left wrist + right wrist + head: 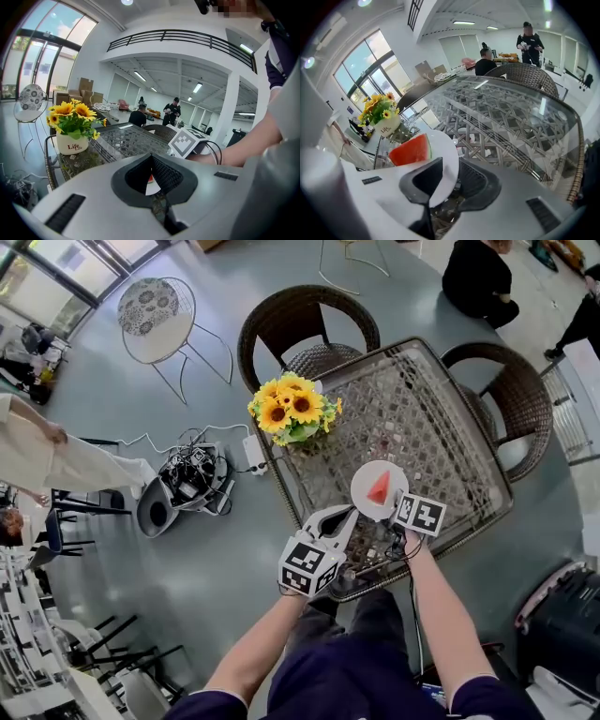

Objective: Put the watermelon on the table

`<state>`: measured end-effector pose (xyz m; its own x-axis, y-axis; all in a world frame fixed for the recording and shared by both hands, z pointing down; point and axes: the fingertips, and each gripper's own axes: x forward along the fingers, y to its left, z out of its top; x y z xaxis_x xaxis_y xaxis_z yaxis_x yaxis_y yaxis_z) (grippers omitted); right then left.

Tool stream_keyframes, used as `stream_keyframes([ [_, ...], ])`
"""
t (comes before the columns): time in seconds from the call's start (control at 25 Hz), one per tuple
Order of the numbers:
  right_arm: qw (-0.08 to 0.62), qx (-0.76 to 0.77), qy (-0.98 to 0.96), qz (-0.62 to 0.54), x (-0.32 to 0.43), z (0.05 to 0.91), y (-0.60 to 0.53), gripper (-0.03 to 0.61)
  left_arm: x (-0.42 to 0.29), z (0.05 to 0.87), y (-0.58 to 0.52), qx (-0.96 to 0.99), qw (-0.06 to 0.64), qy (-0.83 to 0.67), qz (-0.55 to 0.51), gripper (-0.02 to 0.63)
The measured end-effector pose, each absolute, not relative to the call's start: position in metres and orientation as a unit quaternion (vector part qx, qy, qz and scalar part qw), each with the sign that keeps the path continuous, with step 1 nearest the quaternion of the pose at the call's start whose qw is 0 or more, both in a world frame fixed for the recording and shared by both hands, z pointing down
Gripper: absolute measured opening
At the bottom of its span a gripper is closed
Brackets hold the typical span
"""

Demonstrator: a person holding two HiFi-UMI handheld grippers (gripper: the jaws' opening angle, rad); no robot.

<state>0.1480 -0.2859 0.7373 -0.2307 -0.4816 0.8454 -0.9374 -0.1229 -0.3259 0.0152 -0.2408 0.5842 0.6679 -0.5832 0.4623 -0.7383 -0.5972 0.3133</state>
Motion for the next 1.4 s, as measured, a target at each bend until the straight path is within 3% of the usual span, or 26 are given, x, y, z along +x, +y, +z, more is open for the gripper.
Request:
stream_keyframes([
  [0.36,0.277,0.587,-0.641,0.410,0.161,0.728,-0.291,0.089,0.010,0.581,-0.244,0.881,0.243,-0.376,0.154,0.003],
  [0.52,0.250,0.563,-0.690,0.380,0.155,0.700,-0.296,0.084,0.014,0.577,-0.245,0.884,0.238,-0.373,0.152,0.003],
  [0.64,0.230,0.543,-0.733,0.341,0.145,0.667,-0.299,0.005,0.020,0.569,-0.246,0.888,0.233,-0.367,0.150,0.003],
  [1.08,0.123,0.476,-0.839,0.231,0.094,0.540,-0.289,0.004,0.028,0.522,-0.249,0.900,0.212,-0.360,0.128,0.003],
  [1.4,0.082,0.461,-0.863,0.188,0.079,0.482,-0.277,0.003,0.027,0.486,-0.249,0.907,0.194,-0.358,0.103,0.003],
])
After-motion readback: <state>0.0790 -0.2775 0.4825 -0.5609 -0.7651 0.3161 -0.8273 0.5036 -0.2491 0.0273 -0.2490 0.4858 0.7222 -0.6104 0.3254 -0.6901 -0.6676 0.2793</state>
